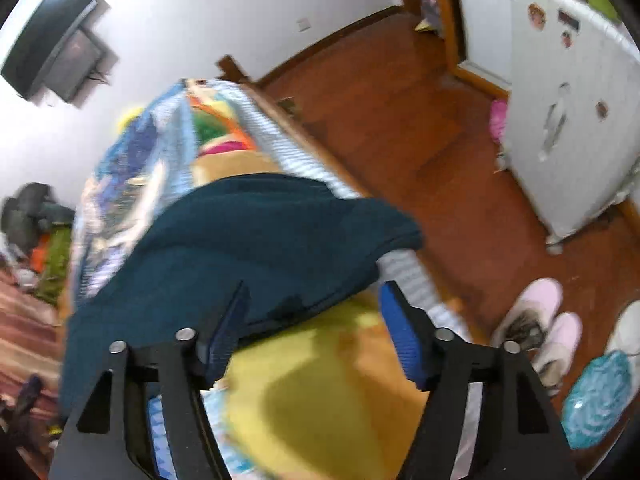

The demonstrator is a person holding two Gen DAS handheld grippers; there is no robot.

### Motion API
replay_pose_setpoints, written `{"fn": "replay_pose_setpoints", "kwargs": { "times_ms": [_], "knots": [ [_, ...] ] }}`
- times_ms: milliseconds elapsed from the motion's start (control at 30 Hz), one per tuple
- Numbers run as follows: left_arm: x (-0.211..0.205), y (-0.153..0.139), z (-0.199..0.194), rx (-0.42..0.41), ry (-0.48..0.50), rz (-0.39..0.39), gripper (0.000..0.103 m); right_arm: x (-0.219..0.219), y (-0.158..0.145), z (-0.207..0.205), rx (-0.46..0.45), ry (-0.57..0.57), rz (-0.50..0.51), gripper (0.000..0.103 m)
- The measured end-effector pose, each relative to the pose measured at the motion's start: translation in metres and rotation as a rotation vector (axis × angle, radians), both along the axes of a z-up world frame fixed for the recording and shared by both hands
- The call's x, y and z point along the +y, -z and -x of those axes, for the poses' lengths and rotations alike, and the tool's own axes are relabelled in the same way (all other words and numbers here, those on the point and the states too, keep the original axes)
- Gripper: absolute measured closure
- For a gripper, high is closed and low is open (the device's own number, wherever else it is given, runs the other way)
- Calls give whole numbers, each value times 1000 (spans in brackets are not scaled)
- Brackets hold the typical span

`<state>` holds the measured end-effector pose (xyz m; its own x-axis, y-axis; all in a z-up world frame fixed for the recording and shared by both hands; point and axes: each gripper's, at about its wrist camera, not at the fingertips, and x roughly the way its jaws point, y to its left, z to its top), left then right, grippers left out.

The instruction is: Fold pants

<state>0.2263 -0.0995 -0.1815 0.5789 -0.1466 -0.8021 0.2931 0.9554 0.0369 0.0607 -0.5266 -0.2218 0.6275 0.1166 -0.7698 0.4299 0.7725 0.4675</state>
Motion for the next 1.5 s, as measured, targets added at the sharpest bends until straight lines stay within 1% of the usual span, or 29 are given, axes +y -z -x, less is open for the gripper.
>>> {"fn": "replay_pose_setpoints", "kwargs": {
  "times_ms": [133, 233, 300, 367, 433, 500, 533, 567, 600, 667, 767, 867, 967, 1067, 1167, 1200, 1267, 1333, 1367, 1433, 1500],
  "knots": [
    [-6, 2, -1, 6, 12, 2, 0, 8, 19, -5, -1, -33, -162, 35],
    [-9, 2, 0, 7, 19, 2, 0, 8, 40, -13, 17, -1, -233, 35],
    [-8, 2, 2, 4, 21, 0, 0, 6, 50, -17, 16, 31, -265, 35],
    [-7, 1, 3, 1, 21, -4, 0, 5, 55, -23, 16, 45, -265, 35],
    [-5, 1, 3, -1, 16, -7, 0, 5, 58, -31, 11, 47, -254, 33],
    [-2, 2, 2, 2, 5, -5, 0, 1, 58, -37, 3, 70, -259, 36],
    [0, 3, 2, 6, 0, -1, 0, -3, 59, -39, -4, 81, -266, 44],
    [1, 3, 1, 11, -5, 4, 0, -8, 58, -40, -19, 98, -277, 56],
    [2, 4, 1, 13, -9, 4, 0, -14, 57, -39, -36, 114, -292, 61],
    [3, 5, 1, 13, -14, -3, 0, -23, 54, -41, -61, 147, -306, 79],
    [4, 5, 1, 11, -15, -10, 0, -31, 42, -46, -95, 170, -257, 88],
    [7, 3, 2, 5, -21, -8, 0, -29, 22, -51, -134, 160, -159, 92],
    [11, 0, 3, -4, -26, 1, 0, -22, -8, -56, -195, 136, -68, 94],
    [16, -3, 5, -18, -31, 7, 0, -6, -52, -61, -284, 69, 26, 95],
    [22, -6, 6, -27, -41, 20, 0, 24, -101, -69, -378, -31, 144, 95],
    [25, -8, 6, -31, -47, 28, 0, 42, -121, -72, -420, -79, 202, 95],
    [29, -10, 7, -37, -57, 43, 0, 69, -145, -78, -476, -150, 266, 95],
    [35, -13, 7, -46, -67, 59, 0, 107, -169, -87, -531, -256, 314, 95],
    [39, -16, 8, -52, -73, 66, 0, 119, -173, -91, -543, -288, 319, 95],
    [46, -20, 10, -64, -83, 75, 0, 157, -178, -105, -556, -397, 344, 95],
    [54, -24, 13, -76, -95, 82, 0, 195, -168, -117, -540, -500, 362, 95]
  ]
}}
